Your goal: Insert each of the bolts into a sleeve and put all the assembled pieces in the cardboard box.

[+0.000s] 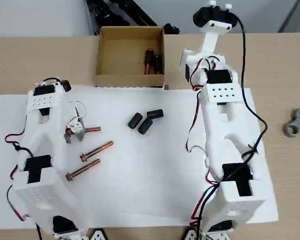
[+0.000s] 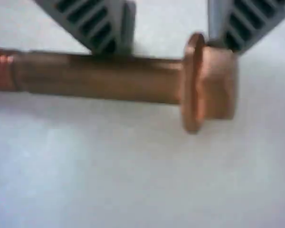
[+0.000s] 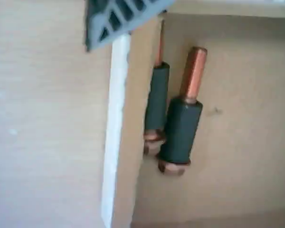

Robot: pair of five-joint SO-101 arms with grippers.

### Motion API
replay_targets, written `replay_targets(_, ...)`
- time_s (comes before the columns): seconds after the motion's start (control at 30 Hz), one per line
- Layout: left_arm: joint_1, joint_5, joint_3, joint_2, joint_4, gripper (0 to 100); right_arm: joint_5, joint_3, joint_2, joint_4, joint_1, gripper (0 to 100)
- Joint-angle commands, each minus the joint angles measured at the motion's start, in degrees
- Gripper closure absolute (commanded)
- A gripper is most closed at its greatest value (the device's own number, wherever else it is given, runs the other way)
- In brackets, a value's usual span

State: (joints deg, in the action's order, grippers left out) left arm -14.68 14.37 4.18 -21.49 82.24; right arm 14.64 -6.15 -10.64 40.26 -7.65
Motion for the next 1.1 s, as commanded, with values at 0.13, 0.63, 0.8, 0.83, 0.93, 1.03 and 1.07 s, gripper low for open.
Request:
replay_targets(0.13,-0.26,-3.87,-1.19,-0.09,-7.21,90,0.62,-0.62,3.91,-0.31,0.13,82.7)
replay_targets(0.63,-0.26,6.59,-1.10,11.43,7.30,90,0.62,-0.62,3.74,-0.22,0.13,82.7)
replay_targets(0.8,-0.35,14.95,-1.19,15.74,13.71,89,0.62,-0.62,3.47,-0.22,-0.31,82.7)
replay_targets(0.83,-0.44,15.91,-1.27,16.44,13.63,89,0.62,-0.62,3.47,-0.22,-0.48,82.7)
replay_targets(0.93,-0.26,17.49,-2.77,16.88,13.98,84,0.62,-0.62,3.47,-0.31,-1.27,82.7)
replay_targets(1.03,-0.18,22.86,-4.53,16.88,13.80,78,0.62,-0.62,3.38,-0.31,-2.07,82.7)
replay_targets(1.07,-0.18,24.70,-5.41,16.88,13.63,78,0.62,-0.62,3.38,-0.31,-2.24,82.7)
